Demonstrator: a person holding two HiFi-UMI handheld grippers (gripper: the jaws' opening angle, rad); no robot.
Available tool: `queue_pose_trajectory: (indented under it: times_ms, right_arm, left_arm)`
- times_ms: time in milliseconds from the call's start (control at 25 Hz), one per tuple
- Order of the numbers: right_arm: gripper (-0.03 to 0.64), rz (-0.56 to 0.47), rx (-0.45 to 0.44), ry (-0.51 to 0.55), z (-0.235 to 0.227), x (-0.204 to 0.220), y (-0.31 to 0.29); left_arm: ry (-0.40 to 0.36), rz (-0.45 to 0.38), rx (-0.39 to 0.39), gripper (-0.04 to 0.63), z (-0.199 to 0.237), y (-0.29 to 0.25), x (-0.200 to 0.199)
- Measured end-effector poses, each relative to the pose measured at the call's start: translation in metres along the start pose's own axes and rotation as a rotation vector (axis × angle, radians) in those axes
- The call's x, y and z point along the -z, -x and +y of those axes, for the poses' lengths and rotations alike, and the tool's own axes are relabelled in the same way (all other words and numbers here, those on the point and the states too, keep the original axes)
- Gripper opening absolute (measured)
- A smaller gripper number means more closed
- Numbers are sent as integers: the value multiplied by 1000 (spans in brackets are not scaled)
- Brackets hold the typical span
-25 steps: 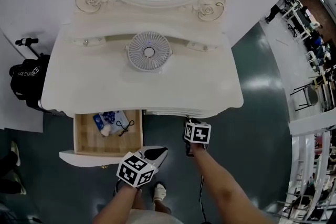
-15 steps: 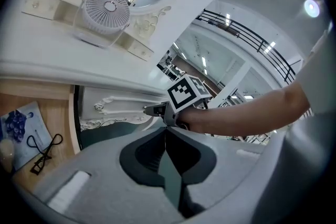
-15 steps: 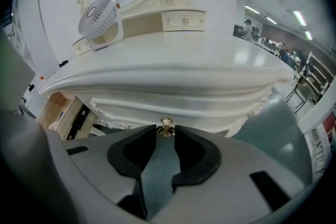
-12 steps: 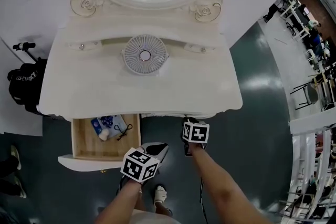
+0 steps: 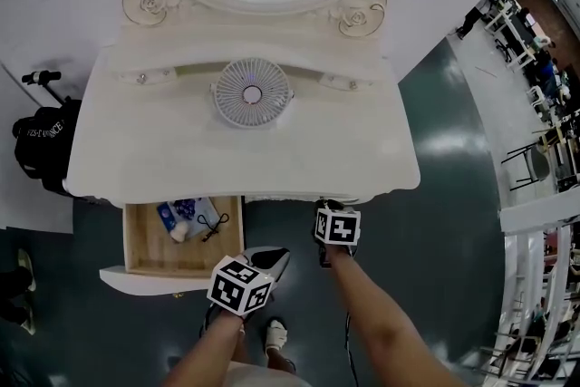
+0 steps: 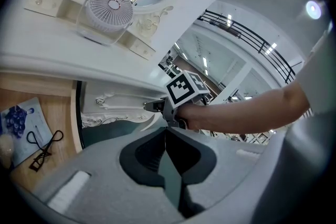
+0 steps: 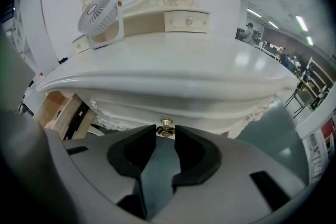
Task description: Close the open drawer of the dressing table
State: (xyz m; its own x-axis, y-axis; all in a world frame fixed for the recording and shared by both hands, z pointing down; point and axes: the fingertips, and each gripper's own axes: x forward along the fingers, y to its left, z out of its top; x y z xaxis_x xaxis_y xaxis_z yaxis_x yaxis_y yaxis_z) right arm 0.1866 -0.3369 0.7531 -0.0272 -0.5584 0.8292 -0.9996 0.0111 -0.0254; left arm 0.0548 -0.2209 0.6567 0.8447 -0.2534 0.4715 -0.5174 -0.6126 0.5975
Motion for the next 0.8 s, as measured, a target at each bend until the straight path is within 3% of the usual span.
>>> queue_pose_trajectory:
  times_ms: [800]
  right_arm:
    - [198,-11,-68,38,10,-11,19]
  left_arm:
    - [-3,-14,1,11,-6,1,-7]
